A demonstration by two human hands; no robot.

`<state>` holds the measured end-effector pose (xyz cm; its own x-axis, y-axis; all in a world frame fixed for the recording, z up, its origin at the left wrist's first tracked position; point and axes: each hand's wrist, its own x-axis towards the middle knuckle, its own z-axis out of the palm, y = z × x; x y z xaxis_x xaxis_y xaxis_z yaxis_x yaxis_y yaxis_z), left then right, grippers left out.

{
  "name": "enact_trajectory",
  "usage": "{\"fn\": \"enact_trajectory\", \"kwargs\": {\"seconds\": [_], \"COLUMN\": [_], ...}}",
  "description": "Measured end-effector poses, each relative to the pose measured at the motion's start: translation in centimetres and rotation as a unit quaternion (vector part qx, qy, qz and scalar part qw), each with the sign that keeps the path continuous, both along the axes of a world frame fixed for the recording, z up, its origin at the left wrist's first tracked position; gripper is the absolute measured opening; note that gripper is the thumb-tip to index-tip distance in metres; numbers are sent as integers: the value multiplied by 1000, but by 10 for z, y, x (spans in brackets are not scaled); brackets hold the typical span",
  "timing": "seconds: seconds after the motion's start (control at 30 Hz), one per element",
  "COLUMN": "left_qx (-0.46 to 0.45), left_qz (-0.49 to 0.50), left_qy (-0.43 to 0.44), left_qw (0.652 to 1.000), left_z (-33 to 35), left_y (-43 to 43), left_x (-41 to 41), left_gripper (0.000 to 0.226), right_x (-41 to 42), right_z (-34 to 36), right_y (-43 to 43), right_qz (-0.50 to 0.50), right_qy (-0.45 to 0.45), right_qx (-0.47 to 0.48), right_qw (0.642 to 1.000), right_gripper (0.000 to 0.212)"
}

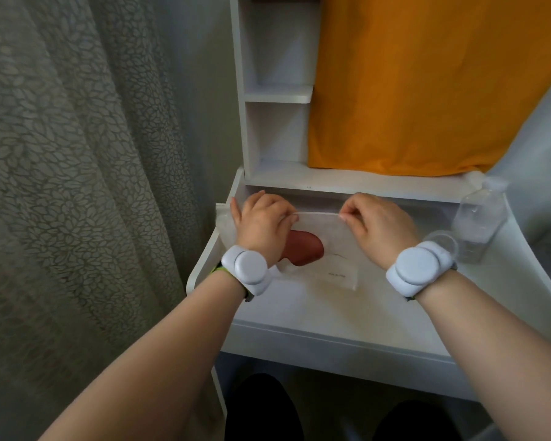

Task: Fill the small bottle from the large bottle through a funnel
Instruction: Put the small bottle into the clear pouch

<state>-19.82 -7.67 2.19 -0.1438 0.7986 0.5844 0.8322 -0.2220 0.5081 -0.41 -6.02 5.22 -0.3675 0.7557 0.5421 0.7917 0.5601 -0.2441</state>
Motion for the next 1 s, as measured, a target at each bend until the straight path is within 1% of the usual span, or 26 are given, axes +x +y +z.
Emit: {"fn": "enact_trajectory", "kwargs": {"seconds": [0.2,0.23,0.3,0.37,0.43,0.47,0.5,0.57,0.63,0.73,0.83,0.87,0.9,0.93,0.97,1.0], "left_qx": [1,0,2,11,26,30,28,7,-17,-45,-103,-130,-156,-180,-194,-195], "left_qz": [3,-4,-32,-61,-71,-67,-58,-26,12,32,24,7,-19,-55,-87,-108], "left_qy": [6,13,22,23,15,4,-12,-58,-125,-265,-374,-424,-482,-536,-570,-579], "left_qw": [1000,1000,999,998,997,997,998,998,992,963,921,896,862,823,794,784], "left_z": [4,5,9,13,16,16,14,9,0,-14,-27,-30,-32,-33,-35,-37], "left_y": [0,0,-1,-3,-6,-6,-7,-7,-8,-10,-9,-9,-10,-10,-10,-10], "left_x": [1,4,8,14,18,18,17,13,11,11,15,17,20,23,24,25], "left_gripper": [13,13,13,14,15,18,26,51,71,88,99,99,95,87,79,72], "right_x": [18,16,9,1,-3,-3,-2,1,3,3,-1,-3,-5,-8,-10,-11], "right_z": [-1,1,6,11,13,12,11,7,2,-5,-14,-18,-21,-24,-27,-30], "right_y": [2,1,0,1,3,5,5,5,5,3,1,1,-1,-2,-2,-3], "right_qz": [-3,6,28,38,42,38,32,14,2,-10,-20,-25,-26,-20,-10,4], "right_qy": [1,-11,-66,-93,-84,-72,-59,-11,47,111,182,205,225,242,254,261], "right_qx": [-32,-38,-53,-68,-85,-85,-79,-68,-59,-42,-49,-58,-66,-74,-86,-109], "right_qw": [999,999,996,993,992,993,995,998,997,993,982,977,972,967,963,959], "right_gripper": [11,13,19,10,25,25,24,24,25,24,20,18,16,13,9,3]}}
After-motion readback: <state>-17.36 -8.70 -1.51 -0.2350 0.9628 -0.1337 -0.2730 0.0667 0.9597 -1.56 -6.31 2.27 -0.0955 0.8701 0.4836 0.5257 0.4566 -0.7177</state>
